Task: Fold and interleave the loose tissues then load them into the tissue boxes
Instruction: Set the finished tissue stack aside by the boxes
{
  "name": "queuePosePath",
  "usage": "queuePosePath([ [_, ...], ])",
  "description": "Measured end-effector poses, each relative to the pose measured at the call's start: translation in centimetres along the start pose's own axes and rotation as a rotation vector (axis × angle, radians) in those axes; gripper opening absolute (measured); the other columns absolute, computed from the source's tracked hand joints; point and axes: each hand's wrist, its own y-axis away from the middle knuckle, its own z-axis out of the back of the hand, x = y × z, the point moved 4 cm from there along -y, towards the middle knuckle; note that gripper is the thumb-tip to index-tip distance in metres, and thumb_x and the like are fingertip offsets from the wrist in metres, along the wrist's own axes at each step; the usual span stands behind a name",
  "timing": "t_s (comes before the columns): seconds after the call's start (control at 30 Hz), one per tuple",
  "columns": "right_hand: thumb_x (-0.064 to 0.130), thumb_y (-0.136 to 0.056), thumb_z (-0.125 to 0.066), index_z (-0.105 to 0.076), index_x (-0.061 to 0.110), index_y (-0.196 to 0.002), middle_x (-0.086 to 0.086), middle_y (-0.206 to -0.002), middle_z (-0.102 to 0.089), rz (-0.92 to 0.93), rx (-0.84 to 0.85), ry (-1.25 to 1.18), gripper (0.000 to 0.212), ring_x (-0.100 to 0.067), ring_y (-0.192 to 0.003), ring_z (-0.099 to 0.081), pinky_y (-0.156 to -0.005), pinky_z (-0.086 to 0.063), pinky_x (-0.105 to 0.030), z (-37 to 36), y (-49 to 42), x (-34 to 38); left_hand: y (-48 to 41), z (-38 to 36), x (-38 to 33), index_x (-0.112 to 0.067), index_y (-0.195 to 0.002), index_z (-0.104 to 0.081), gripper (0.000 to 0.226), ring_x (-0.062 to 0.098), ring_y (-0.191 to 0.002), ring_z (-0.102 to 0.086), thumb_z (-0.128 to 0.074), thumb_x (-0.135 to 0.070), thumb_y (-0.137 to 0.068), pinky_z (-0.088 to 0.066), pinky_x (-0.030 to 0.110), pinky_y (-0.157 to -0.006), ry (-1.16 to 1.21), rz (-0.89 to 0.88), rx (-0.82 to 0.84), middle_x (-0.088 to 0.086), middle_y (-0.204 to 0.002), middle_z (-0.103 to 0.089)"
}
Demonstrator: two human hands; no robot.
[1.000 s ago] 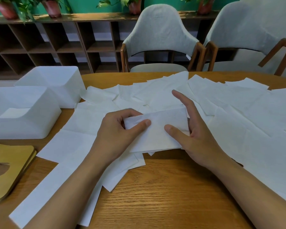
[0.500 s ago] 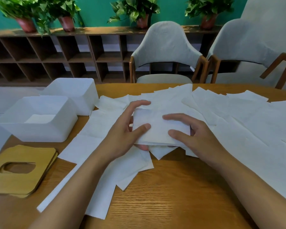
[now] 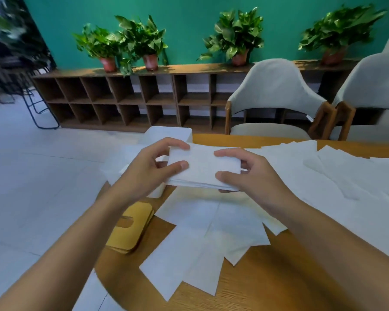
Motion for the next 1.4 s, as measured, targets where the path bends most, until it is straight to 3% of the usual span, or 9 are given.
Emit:
queuePosePath([
  [0.2,0.021,-0.082,-0.083,-0.067,0.037,-0.117,0.008,-0.132,-0.057,0.024,0.008,0.025,0.041,-0.018,-0.119,-0.056,-0.073,-0.064,-0.033,-6.5,-4.4,1.7,0.1,7.5,3.0,-0.035,-0.105,-0.072,0.015,0.003,-0.106,-0.06,-0.078,-0.035,-0.091,-0.055,0.022,-0.074,-0.111,0.061,-0.256,-0.015,-0.122,-0.061],
  [0.37,0.021,-0.084,-0.082,-0.065,0.031,-0.117,0.003,-0.11,-0.066,-0.028,0.028,0.047,0.039,-0.017,-0.096,-0.067,-0.072,-0.064,-0.035,-9.8,-7.8,1.8,-0.9,11.1,5.3,-0.033,-0.109,-0.072,0.015,0.014,-0.098,-0.064,-0.073,-0.034,-0.095,-0.054,0.023,-0.075,-0.21,0.113,-0.271,-0.007,-0.12,-0.063],
  [0.53,0.03,-0.086,-0.079,-0.064,0.033,-0.119,0.007,-0.097,-0.066,-0.039,0.063,0.207,0.036,-0.015,-0.086,-0.067,-0.072,-0.063,-0.031,-12.8,-10.6,1.4,-2.6,13.6,8.2,-0.031,-0.111,-0.072,0.018,0.016,-0.099,-0.067,-0.076,-0.029,-0.094,-0.061,0.029,-0.079,-0.286,0.199,-0.294,-0.005,-0.121,-0.066],
  [0.7,0.038,-0.087,-0.075,-0.061,0.032,-0.13,0.008,-0.106,-0.061,0.074,0.144,0.532,0.045,-0.011,-0.09,-0.058,-0.063,-0.045,-0.016,-14.6,-12.0,0.9,-4.0,14.5,10.1,-0.023,-0.103,-0.076,0.018,0.015,-0.09,-0.067,-0.082,-0.028,-0.088,-0.055,0.021,-0.072,-0.455,0.265,-0.287,-0.003,-0.108,-0.07],
  [0.83,0.043,-0.086,-0.074,-0.062,0.032,-0.13,0.011,-0.112,-0.059,0.126,0.15,0.667,0.047,-0.012,-0.1,-0.054,-0.076,-0.052,-0.022,-15.5,-12.5,0.3,-4.4,14.3,11.2,-0.022,-0.108,-0.078,0.022,0.014,-0.087,-0.065,-0.082,-0.028,-0.088,-0.049,0.014,-0.068,-0.584,0.28,-0.239,-0.003,-0.108,-0.071],
  [0.93,0.049,-0.084,-0.074,-0.066,0.031,-0.127,0.008,-0.117,-0.056,0.129,0.157,0.74,0.047,-0.014,-0.106,-0.053,-0.084,-0.056,-0.031,-16.3,-12.9,-0.2,-4.8,14.0,11.7,-0.021,-0.112,-0.078,0.024,0.016,-0.091,-0.064,-0.081,-0.027,-0.089,-0.051,0.017,-0.072,-0.63,0.282,-0.218,0.0,-0.112,-0.071],
  [1.03,0.052,-0.085,-0.073,-0.068,0.031,-0.124,0.005,-0.124,-0.05,0.121,0.154,0.758,0.045,-0.017,-0.114,-0.051,-0.089,-0.056,-0.034,-16.5,-13.1,-0.5,-5.0,13.5,12.3,-0.022,-0.111,-0.081,0.024,0.014,-0.102,-0.058,-0.081,-0.033,-0.089,-0.055,0.026,-0.085,-0.717,0.271,-0.144,0.0,-0.122,-0.066],
  [1.17,0.051,-0.087,-0.07,-0.064,0.032,-0.129,0.005,-0.134,-0.048,0.15,0.145,0.709,0.046,-0.016,-0.124,-0.046,-0.089,-0.046,-0.028,-16.2,-12.8,-0.5,-4.7,13.2,12.3,-0.028,-0.114,-0.08,0.031,0.014,-0.118,-0.052,-0.077,-0.046,-0.089,-0.054,0.035,-0.1,-0.779,0.216,-0.142,-0.003,-0.135,-0.06],
  [1.4,0.049,-0.09,-0.069,-0.052,0.038,-0.14,0.013,-0.149,-0.043,0.143,0.09,0.587,0.053,-0.01,-0.133,-0.041,-0.103,-0.041,-0.031,-11.9,-9.2,0.3,-3.5,9.8,7.5,-0.035,-0.128,-0.07,0.039,0.012,-0.132,-0.049,-0.063,-0.056,-0.096,-0.048,0.03,-0.099,-0.668,0.037,-0.115,-0.01,-0.148,-0.055],
])
